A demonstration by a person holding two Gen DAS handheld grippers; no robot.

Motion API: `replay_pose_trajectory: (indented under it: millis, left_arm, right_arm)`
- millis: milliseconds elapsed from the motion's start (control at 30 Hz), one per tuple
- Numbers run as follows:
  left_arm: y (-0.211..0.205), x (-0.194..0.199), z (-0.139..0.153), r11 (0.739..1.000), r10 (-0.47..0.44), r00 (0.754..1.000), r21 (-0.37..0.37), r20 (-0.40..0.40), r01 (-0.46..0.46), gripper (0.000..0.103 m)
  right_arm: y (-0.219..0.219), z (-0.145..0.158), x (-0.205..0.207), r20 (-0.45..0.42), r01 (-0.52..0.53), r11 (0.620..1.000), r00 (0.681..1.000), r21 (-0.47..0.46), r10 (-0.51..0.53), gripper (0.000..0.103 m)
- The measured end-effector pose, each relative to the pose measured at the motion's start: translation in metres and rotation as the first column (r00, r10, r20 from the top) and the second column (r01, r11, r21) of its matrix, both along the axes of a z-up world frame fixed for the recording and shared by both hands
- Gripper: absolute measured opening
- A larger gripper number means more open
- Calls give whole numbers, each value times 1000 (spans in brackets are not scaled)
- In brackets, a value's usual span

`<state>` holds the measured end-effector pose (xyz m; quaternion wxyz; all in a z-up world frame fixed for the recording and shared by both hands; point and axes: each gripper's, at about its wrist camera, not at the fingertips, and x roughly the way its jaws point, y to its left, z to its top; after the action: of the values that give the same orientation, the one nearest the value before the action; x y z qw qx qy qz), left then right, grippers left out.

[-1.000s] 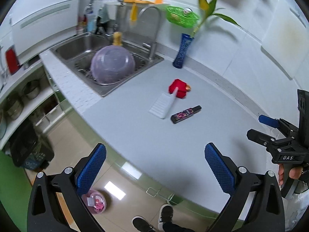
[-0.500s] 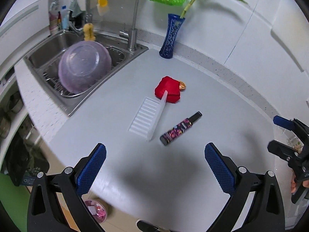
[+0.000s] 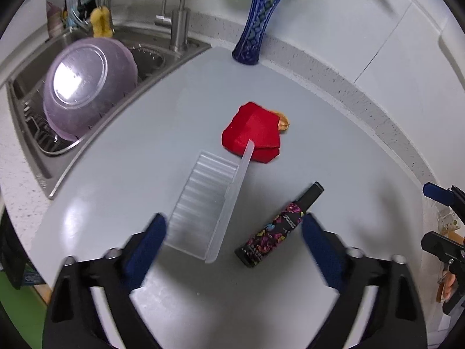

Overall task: Collect trash
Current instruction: 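Grasp the clear ribbed plastic tray by its edge with the left tool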

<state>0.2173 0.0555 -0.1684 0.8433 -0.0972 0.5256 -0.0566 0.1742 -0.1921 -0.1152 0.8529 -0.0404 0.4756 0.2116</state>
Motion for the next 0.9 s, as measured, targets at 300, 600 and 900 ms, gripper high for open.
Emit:
replay_pose_trajectory:
  millis: [300, 600, 900]
  left_arm:
    - [-1, 12, -17, 999, -23, 999, -47, -33, 22, 39]
    - [0, 16, -16, 998, -32, 999, -62, -40, 30, 8]
    - [8, 2, 8, 998, -1, 1000, -60, -2, 1, 6]
  right_arm:
    - [4, -12, 9, -25, -12, 1000, 1000, 4, 12, 100]
    - [13, -15, 19, -27, -33, 999, 999, 2, 33, 100]
    - [40, -22, 43, -31, -93, 996, 995, -17, 92, 100]
